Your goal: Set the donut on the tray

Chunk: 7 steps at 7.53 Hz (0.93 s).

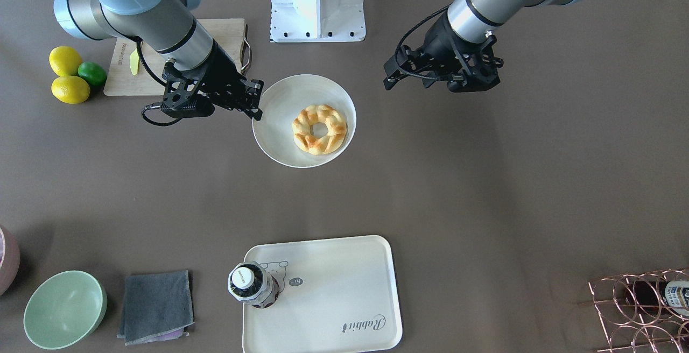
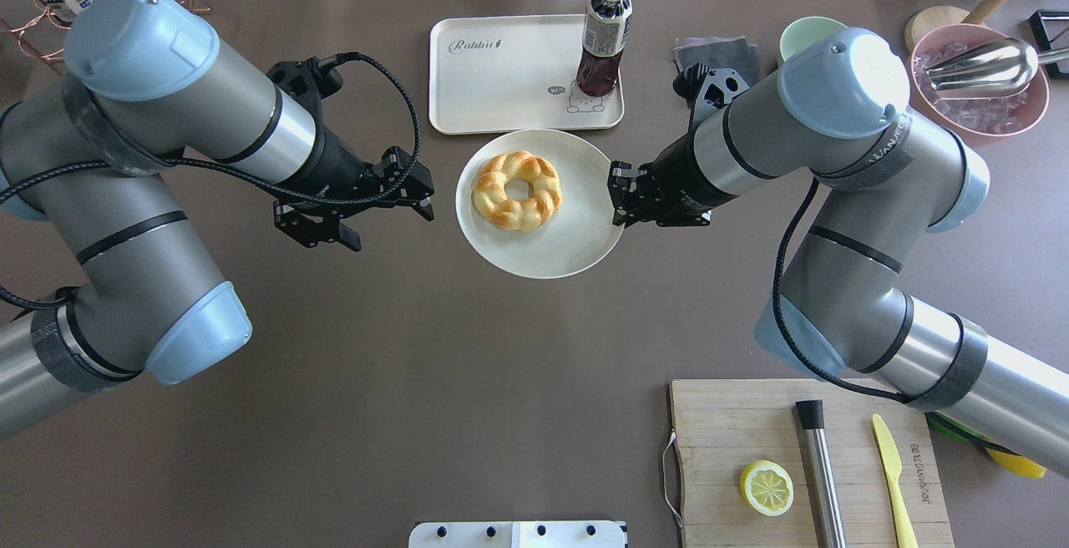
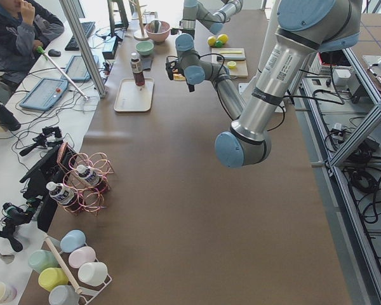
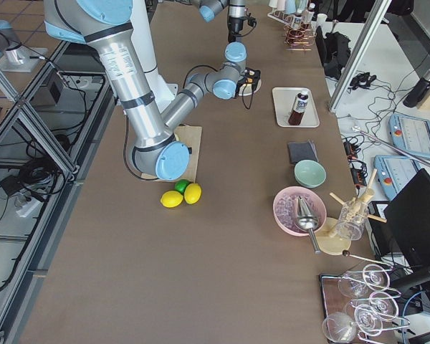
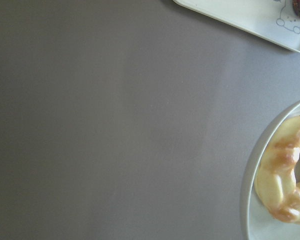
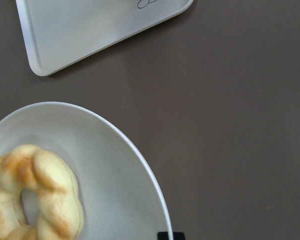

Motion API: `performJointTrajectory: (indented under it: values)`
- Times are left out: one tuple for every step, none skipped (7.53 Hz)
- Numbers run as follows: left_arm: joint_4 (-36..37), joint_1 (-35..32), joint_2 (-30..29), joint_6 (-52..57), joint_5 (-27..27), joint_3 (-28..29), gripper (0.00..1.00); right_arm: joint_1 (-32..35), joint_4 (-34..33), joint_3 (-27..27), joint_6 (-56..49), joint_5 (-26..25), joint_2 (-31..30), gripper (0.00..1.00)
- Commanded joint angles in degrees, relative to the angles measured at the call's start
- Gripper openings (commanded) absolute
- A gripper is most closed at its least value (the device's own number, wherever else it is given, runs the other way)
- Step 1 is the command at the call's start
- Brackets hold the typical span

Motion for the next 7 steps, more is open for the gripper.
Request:
performJointTrajectory:
  values:
    - [-0.3, 1.6, -3.0, -1.1, 2.6, 3.7, 0.97, -0.4, 0.0, 0.1, 0.0, -0.2, -0.1, 0.0]
    - [-0.4, 1.6, -3.0, -1.1, 2.6, 4.6, 0.97, -0.7, 0.0, 0.2, 0.0, -0.3, 0.0, 0.0]
    - [-0.5, 1.6, -3.4, -1.1, 2.6, 4.7, 0.97, -1.3, 0.0, 0.3, 0.0, -1.8, 0.0, 0.0]
    - [-0.5, 1.6, -3.7, -1.2, 2.6, 4.8, 0.97, -1.5, 0.0, 0.4, 0.1, -2.2, 0.0, 0.0]
    - [-0.5, 1.7, -3.7, -1.2, 2.6, 4.8, 0.97, -1.7, 0.0, 1.1, 0.9, -2.2, 0.0, 0.0]
    - [-0.5, 1.7, -3.7, -1.3, 2.6, 4.8, 0.93, -1.8, 0.0, 1.5, 1.1, -2.2, 0.0, 0.0]
    - [-0.5, 1.7, -3.7, -1.5, 2.6, 4.8, 0.88, -1.9, 0.0, 1.8, 1.7, -2.2, 0.0, 0.0]
